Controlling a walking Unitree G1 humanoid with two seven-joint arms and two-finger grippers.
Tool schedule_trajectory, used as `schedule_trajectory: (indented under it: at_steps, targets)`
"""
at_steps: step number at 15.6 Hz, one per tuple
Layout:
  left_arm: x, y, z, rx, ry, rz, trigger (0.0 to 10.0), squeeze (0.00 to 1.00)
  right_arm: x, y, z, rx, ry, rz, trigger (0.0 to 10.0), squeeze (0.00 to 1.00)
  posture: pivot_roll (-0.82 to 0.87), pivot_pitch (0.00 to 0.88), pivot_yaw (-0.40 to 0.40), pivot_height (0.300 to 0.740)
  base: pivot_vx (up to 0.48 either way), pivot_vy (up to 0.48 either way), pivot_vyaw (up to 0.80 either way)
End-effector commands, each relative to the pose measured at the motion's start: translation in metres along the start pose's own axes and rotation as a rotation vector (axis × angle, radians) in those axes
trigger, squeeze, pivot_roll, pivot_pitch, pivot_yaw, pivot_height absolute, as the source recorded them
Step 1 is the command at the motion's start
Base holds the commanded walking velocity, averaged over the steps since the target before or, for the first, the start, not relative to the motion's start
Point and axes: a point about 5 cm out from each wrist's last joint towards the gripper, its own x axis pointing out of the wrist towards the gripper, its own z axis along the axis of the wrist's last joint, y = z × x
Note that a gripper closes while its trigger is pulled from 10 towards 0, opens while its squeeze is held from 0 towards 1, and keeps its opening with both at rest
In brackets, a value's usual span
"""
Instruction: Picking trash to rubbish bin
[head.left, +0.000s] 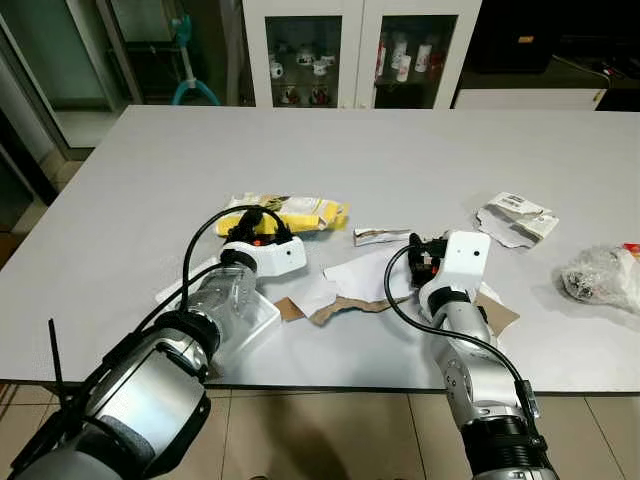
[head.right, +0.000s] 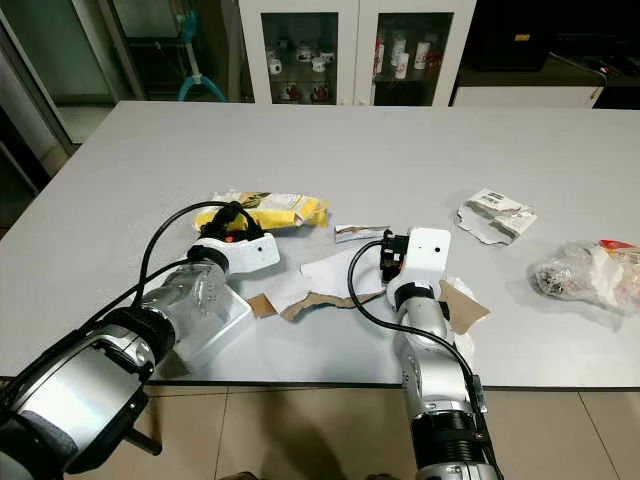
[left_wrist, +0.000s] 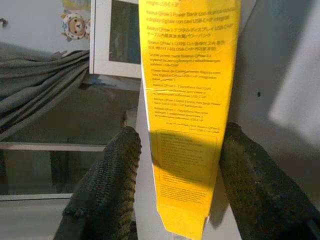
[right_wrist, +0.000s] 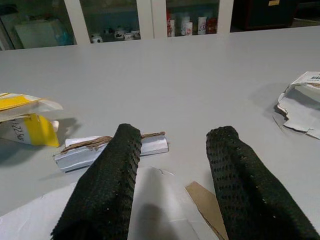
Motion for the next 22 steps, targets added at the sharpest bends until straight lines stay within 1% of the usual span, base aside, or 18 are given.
schedule_trajectory:
  at_steps: [1,6,10,14,20,22]
  targets:
    - [0.003,0.011,-0.004,-0.010,0.020,0.042,0.0,0.00,-0.001,-0.002,0.000,0.010,0.008,-0.013,10.0,0.00,-0.06,0.000,0.027,0.740,0.000,0.000,0.00]
    - [0.005,0.020,-0.007,-0.041,0.028,0.100,0.0,0.00,-0.001,-0.001,0.000,0.011,0.010,-0.012,10.0,0.00,-0.05,0.000,0.024,0.740,0.000,0.000,0.00]
    - [0.005,0.022,-0.006,-0.055,0.022,0.127,0.0,0.00,0.000,0.000,-0.001,0.015,0.014,-0.010,10.0,0.00,-0.05,0.000,0.027,0.740,0.000,0.000,0.00]
    - [0.005,0.028,-0.004,-0.077,0.011,0.177,0.0,0.00,0.000,0.001,-0.002,0.019,0.014,-0.013,10.0,0.00,-0.05,0.000,0.028,0.740,0.000,0.000,0.00]
    - [0.005,0.028,-0.003,-0.086,0.003,0.186,0.0,0.00,0.000,0.003,-0.003,0.017,0.016,0.000,10.0,0.00,-0.04,0.000,0.027,0.740,0.000,0.000,0.00]
    - [0.006,0.032,-0.005,-0.100,0.008,0.214,0.0,0.00,-0.001,0.005,-0.003,0.014,0.016,0.011,10.0,0.00,-0.04,0.000,0.026,0.740,0.000,0.000,0.00]
